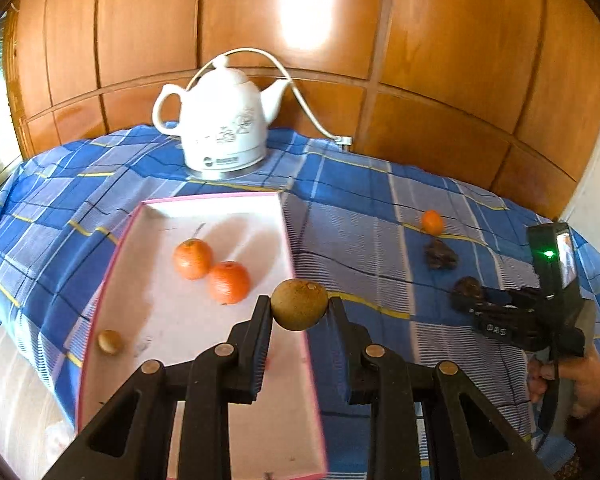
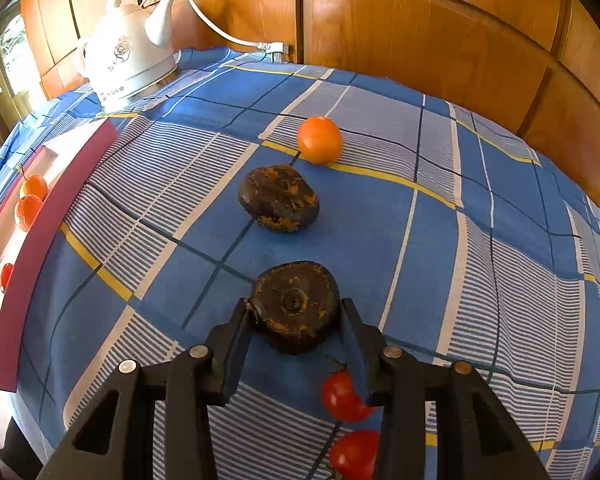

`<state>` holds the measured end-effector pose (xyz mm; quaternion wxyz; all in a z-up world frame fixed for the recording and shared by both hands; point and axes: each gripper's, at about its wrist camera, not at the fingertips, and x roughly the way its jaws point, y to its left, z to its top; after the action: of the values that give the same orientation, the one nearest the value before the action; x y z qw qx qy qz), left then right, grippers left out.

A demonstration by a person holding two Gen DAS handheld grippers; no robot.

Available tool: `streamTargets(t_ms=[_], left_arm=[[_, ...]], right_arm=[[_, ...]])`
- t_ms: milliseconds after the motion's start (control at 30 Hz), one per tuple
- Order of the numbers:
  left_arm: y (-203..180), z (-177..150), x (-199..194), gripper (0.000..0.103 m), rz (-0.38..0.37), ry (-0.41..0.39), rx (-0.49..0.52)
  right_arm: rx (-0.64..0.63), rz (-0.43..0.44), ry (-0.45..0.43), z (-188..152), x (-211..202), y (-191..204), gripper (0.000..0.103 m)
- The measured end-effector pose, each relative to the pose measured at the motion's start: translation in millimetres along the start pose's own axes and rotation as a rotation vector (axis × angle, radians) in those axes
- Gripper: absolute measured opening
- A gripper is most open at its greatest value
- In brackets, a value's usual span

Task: Organize fruits
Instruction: 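Carry the brown fruit into the tray and open the left tool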

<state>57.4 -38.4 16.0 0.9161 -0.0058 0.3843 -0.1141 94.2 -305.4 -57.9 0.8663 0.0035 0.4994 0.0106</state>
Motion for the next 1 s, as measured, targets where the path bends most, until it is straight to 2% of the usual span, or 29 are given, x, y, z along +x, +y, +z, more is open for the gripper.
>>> streamTargets(t_ms=[133, 300, 400, 533, 733, 1000], left_arm=[[24, 0, 6, 0.028, 0.004, 0.025, -0.039], [82, 11, 14, 0.028, 0.0, 0.052, -0.181], [110, 18, 16, 0.028, 0.019, 0.04, -0.206], [136, 22, 31, 0.028, 0.034, 0.071, -0.222], [151, 24, 59, 0.028, 0.02, 0.145, -0.253], [147, 33, 86, 0.029, 0.066, 0.167, -0.216]], right_arm=[[-0.003, -0.004, 0.001, 1, 0, 1, 0.043], [-0.004, -0.007, -0.002, 1, 0, 1, 0.044], [-0.004, -0.009, -0.004, 0, 0, 1, 0.043], [-0.003, -0.007, -0.004, 0, 0, 1, 0.043], [0.003, -0.007, -0.005, 0, 0, 1, 0.044], [0.0, -0.01, -0.004, 0, 0, 1, 0.044]])
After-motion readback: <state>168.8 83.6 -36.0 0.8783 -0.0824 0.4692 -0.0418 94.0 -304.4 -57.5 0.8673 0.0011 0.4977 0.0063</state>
